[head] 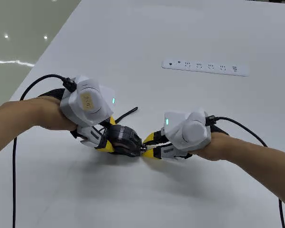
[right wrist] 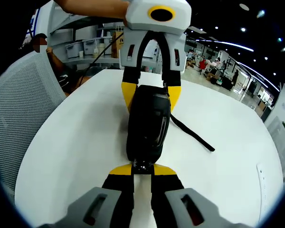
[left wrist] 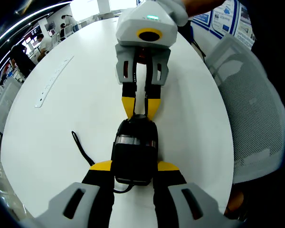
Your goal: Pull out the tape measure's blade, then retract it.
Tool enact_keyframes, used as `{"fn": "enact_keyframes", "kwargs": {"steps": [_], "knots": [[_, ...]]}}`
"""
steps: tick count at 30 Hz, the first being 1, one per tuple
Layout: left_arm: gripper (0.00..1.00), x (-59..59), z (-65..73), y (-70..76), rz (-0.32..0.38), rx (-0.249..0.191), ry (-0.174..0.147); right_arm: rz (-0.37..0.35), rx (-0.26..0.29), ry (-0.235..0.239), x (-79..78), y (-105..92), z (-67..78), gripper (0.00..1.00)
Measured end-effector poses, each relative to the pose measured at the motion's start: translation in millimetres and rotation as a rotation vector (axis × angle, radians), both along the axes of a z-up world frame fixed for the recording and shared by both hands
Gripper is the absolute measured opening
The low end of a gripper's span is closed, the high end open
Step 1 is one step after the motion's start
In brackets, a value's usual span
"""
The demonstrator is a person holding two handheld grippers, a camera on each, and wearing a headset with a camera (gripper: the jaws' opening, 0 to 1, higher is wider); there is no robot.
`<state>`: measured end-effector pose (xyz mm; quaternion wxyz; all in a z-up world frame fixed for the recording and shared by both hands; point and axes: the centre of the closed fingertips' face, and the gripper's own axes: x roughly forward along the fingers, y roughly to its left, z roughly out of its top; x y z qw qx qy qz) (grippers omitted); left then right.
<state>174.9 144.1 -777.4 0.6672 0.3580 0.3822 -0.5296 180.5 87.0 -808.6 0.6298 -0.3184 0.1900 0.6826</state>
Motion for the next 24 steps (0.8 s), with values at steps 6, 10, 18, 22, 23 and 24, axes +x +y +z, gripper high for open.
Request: {"fn": "enact_keyframes", "kwargs": {"steps": [6, 10, 18, 22, 23, 24], "knots": [[0.26, 0.3, -0.3, 0.6, 0.006, -0.004, -0.003, 0.005, -0.003, -0.006, 0.1, -0.6, 1.5, 0.11], [0.26, -0.5, -0.3, -0.5, 0.007, -0.002, -0.006, 0.008, -0.008, -0.008, -0.1, -2.3, 1.4, 0.11], [0.26, -2.0, 0.9, -2.3, 0.006, -0.004, -0.01, 0.017, -0.013, -0.018, 0.6, -5.9, 2.0, 0.11], [0.26, -2.5, 1.1, -0.9, 0.01, -0.007, -0.013, 0.02, -0.014, -0.021, 0.1, -5.9, 3.7, 0.12], [0.26, -2.6, 1.1, -0.7, 0.011, -0.007, -0.014, 0.02, -0.014, -0.022, 0.5, -5.9, 3.5, 0.12], [0.26, -2.2, 0.9, -0.3, 0.012, -0.008, -0.014, 0.022, -0.015, -0.023, 0.6, -6.1, 3.5, 0.12]]}}
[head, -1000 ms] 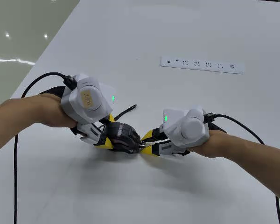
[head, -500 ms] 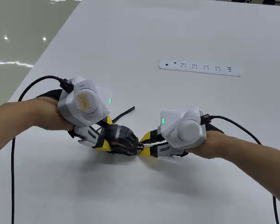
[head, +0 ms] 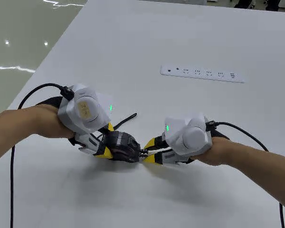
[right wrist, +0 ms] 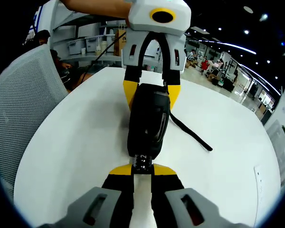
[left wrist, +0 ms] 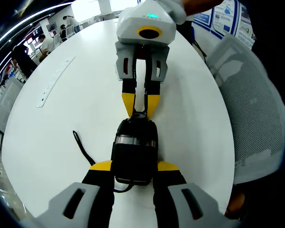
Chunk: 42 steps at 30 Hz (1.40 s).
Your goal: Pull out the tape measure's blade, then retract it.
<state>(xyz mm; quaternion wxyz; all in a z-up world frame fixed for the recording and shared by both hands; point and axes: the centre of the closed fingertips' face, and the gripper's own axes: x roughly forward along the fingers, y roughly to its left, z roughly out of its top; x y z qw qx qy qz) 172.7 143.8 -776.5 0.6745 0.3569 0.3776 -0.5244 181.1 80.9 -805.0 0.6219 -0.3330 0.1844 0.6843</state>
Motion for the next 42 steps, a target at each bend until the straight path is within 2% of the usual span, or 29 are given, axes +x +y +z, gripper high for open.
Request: {"fn": "enact_keyframes", "kwargs": {"steps": [42], "knots": [[0.26, 1.5, -0.9, 6.6, 0.015, 0.01, -0.003, 0.03, -0.019, -0.009, 2.0, -7.2, 6.1, 0.12]]}}
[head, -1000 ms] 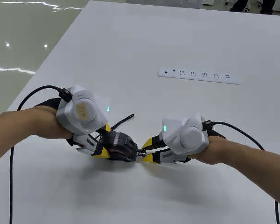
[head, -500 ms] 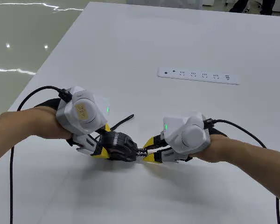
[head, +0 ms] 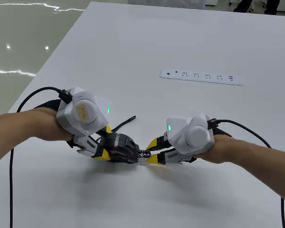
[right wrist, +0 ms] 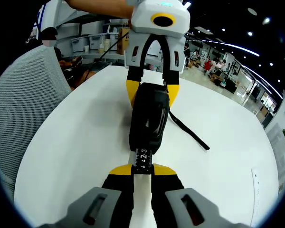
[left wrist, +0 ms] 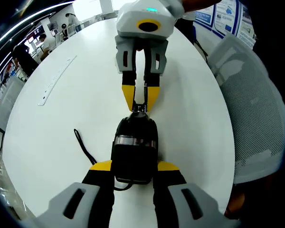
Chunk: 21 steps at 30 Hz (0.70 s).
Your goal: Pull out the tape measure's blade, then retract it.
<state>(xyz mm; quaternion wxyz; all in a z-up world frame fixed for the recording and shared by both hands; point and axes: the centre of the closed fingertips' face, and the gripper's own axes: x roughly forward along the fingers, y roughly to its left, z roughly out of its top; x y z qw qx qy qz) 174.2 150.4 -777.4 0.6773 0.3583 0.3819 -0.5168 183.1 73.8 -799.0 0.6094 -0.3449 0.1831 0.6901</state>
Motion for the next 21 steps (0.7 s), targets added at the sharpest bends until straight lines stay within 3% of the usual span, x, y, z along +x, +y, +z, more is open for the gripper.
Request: {"fn": "enact_keyframes", "kwargs": {"steps": [21], "knots": [[0.26, -0.5, 1.7, -1.8, 0.008, -0.009, 0.009, -0.003, -0.001, 0.005, 0.1, -3.9, 0.4, 0.12]]}}
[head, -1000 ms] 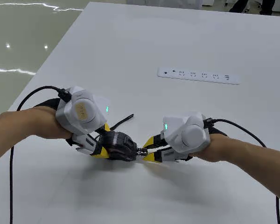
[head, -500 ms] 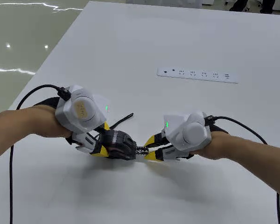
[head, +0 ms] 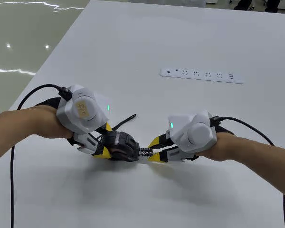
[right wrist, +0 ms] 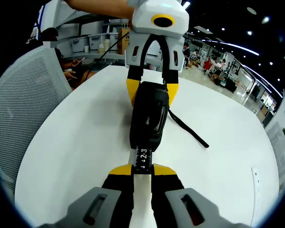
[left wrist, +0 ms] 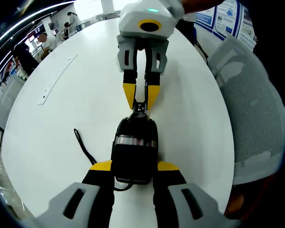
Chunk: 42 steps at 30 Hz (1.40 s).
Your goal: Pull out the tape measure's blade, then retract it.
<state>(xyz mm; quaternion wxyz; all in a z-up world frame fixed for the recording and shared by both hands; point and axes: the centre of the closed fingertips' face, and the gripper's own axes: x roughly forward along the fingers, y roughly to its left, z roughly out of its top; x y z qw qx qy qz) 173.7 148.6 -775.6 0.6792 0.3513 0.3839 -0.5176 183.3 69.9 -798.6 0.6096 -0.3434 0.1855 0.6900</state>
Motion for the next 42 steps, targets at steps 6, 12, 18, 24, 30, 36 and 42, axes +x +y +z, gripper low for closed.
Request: {"fn": "enact_keyframes", "kwargs": {"steps": [6, 12, 18, 24, 30, 36, 42], "knots": [[0.26, -0.5, 0.6, -0.6, 0.004, -0.002, 0.004, -0.001, -0.001, 0.001, 1.6, -1.2, -1.4, 0.12], [0.26, 0.7, -0.8, 0.3, 0.005, -0.004, 0.006, -0.004, -0.004, 0.002, 1.4, -3.5, -1.8, 0.12], [0.26, 1.9, -1.7, 1.0, 0.005, -0.005, 0.007, -0.005, -0.004, 0.004, 0.0, -5.5, -0.7, 0.12], [0.26, 2.7, -3.0, 1.9, 0.004, -0.004, 0.007, -0.007, -0.004, 0.006, 0.9, -8.5, -1.2, 0.12], [0.26, 2.7, -3.2, 1.2, 0.003, -0.005, 0.009, -0.009, -0.008, 0.008, 1.9, -11.7, -2.5, 0.11], [0.26, 1.5, -2.0, -0.7, 0.002, -0.005, 0.008, -0.011, -0.011, 0.009, 1.2, -14.4, -2.5, 0.11], [0.26, 0.0, -1.9, -2.4, 0.0, -0.004, 0.008, -0.013, -0.014, 0.012, 0.7, -17.9, -3.2, 0.11]]}}
